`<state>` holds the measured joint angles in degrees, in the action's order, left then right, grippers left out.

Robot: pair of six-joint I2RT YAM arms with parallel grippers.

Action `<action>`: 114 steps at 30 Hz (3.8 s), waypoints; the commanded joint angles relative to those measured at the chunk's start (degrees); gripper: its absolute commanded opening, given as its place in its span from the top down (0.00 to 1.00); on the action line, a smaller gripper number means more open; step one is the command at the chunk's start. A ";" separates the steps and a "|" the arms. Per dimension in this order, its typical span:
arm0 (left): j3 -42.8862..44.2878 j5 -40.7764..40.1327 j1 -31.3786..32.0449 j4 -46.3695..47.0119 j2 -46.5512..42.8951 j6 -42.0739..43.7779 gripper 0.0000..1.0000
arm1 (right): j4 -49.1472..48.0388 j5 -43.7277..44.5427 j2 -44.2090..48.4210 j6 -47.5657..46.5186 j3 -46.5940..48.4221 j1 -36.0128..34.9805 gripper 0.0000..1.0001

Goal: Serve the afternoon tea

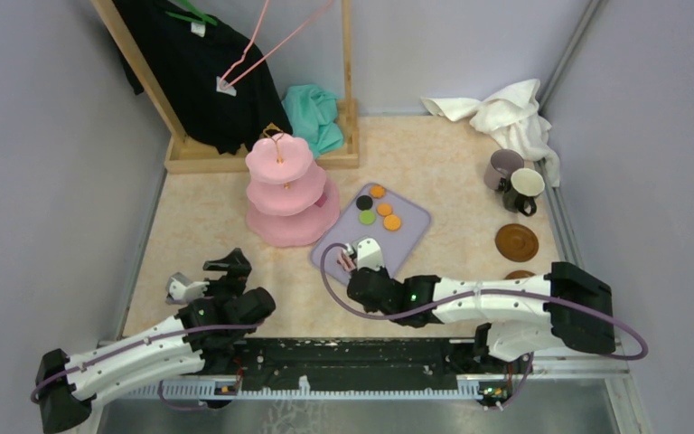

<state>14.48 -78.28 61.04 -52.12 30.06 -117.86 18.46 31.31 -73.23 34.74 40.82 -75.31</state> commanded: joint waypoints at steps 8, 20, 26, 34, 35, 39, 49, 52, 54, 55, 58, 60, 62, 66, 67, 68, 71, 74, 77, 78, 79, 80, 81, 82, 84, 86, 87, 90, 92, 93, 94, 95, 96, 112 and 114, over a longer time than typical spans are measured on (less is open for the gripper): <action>-1.16 -1.56 0.31 -5.19 0.26 -6.85 0.01 | -0.19 -3.44 1.78 2.26 -1.88 -0.37 0.77; -1.12 -1.86 0.31 -5.01 0.53 -6.87 0.01 | 0.08 -5.25 2.02 3.74 -3.09 -0.37 0.71; -1.12 -1.93 0.31 -4.95 0.51 -6.90 0.01 | 1.07 -5.62 2.63 4.65 -3.44 -0.46 0.70; -1.21 -1.76 0.31 -4.58 0.72 -6.94 0.01 | 1.91 -5.61 3.34 6.40 -4.29 -1.05 0.68; -1.21 -1.75 0.31 -4.50 0.78 -6.85 0.01 | 1.93 -5.58 3.31 6.58 -4.25 -1.13 0.68; -1.21 -1.75 0.31 -4.40 0.87 -6.85 0.01 | 1.95 -5.07 3.04 6.80 -4.07 -1.22 0.67; -1.63 -1.53 0.31 -4.31 0.70 -6.98 0.01 | 2.97 -4.46 0.92 6.34 -1.81 -1.03 0.64; -1.73 -1.68 0.31 -4.38 0.53 -7.05 0.01 | 3.05 -4.68 -0.23 5.90 -1.07 -0.57 0.63; -1.75 -1.60 0.31 -4.47 0.31 -7.09 0.01 | 2.67 -4.81 -0.84 5.57 -0.73 -0.40 0.63; -1.88 -1.68 0.31 -4.48 0.22 -7.06 0.01 | 2.60 -4.93 -1.00 5.31 -0.61 -0.18 0.62; -2.08 -1.65 0.31 -4.44 0.02 -7.12 0.01 | 2.32 -5.21 -1.42 4.70 -0.18 0.35 0.62; -2.16 -1.62 0.31 -4.40 -0.01 -7.17 0.01 | 2.24 -5.31 -1.68 4.43 0.03 0.66 0.62; -2.26 -1.68 0.29 -4.34 0.00 -7.27 0.01 | 2.17 -5.34 -1.94 4.20 0.33 0.94 0.61; -2.40 -1.68 0.31 -4.31 0.08 -7.50 0.01 | 1.92 -5.69 -2.82 3.29 0.98 1.74 0.61; -2.43 -1.67 0.31 -4.31 -0.01 -7.55 0.01 | 1.79 -5.92 -3.06 3.05 1.13 2.00 0.60; -2.49 -1.66 0.31 -4.31 0.03 -7.60 0.01 | 1.41 -6.17 -3.32 2.80 1.19 2.19 0.60; -2.68 -1.76 0.31 -4.31 0.08 -7.81 0.01 | 1.01 -6.77 -4.09 2.00 1.82 2.82 0.60; -2.89 -1.70 0.31 -4.31 0.08 -8.08 0.01 | 0.75 -7.24 -4.75 1.30 2.32 3.57 0.60; -3.25 -1.71 0.27 -4.33 0.08 -8.41 0.01 | 0.13 -8.10 -5.37 0.74 2.34 4.53 0.60; -3.31 -1.72 0.31 -4.38 0.08 -8.48 0.01 | -0.13 -8.31 -5.54 0.63 2.34 4.74 0.60; -3.39 -1.77 0.29 -4.39 0.08 -8.56 0.01 | -0.37 -8.55 -5.79 0.47 2.38 4.94 0.60; -3.47 -1.71 0.31 -4.40 0.08 -8.74 0.01 | -0.55 -8.70 -5.97 0.30 2.46 5.14 0.60; -3.49 -1.68 0.31 -4.52 0.06 -8.82 0.01 | -0.65 -8.80 -6.15 0.21 2.63 5.31 0.61; -3.49 -1.71 0.27 -4.63 0.04 -8.99 0.01 | -0.55 -8.81 -6.40 0.10 2.87 5.40 0.61; -3.48 -1.70 0.30 -5.03 0.01 -9.40 0.01 | -0.57 -8.81 -6.72 -0.12 3.22 5.52 0.62; -3.55 -1.72 0.29 -5.33 -0.01 -9.76 0.01 | -0.46 -8.81 -6.98 -0.31 3.45 5.52 0.64; -3.58 -1.70 0.31 -5.40 -0.01 -9.83 0.01 | -0.47 -8.88 -7.12 -0.36 3.60 5.59 0.65; -3.66 -1.61 0.31 -5.60 -0.09 -10.29 0.01 | -0.25 -8.94 -7.51 -0.51 4.04 5.59 0.68; -3.60 -1.69 0.27 -6.08 -0.16 -10.64 0.01 | 0.11 -8.83 -7.70 -0.66 4.32 5.53 0.71; -3.66 -1.72 0.26 -6.26 -0.17 -10.83 0.01 | 0.20 -8.81 -7.72 -0.79 4.40 5.55 0.73; -3.67 -1.71 0.31 -6.43 -0.18 -11.01 0.01 | 0.36 -8.77 -7.68 -0.88 4.49 5.56 0.74; -3.61 -1.72 0.31 -6.56 -0.18 -11.15 0.01 | 0.54 -8.67 -7.57 -0.90 4.57 5.53 0.75; -3.63 -1.75 0.31 -6.58 -0.26 -11.16 0.01 | 0.79 -8.52 -7.47 -0.98 4.67 5.57 0.76; -2.54 -2.36 0.31 -6.68 0.38 -11.07 0.01 | 1.30 -6.01 -4.87 -3.57 6.67 5.52 0.90; -2.40 -2.39 0.29 -6.68 0.55 -11.09 0.01 | 1.16 -5.82 -5.09 -4.10 7.17 5.48 0.92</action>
<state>14.00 -77.49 61.04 -52.12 30.28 -117.89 21.21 23.11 -80.31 32.29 44.10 -70.30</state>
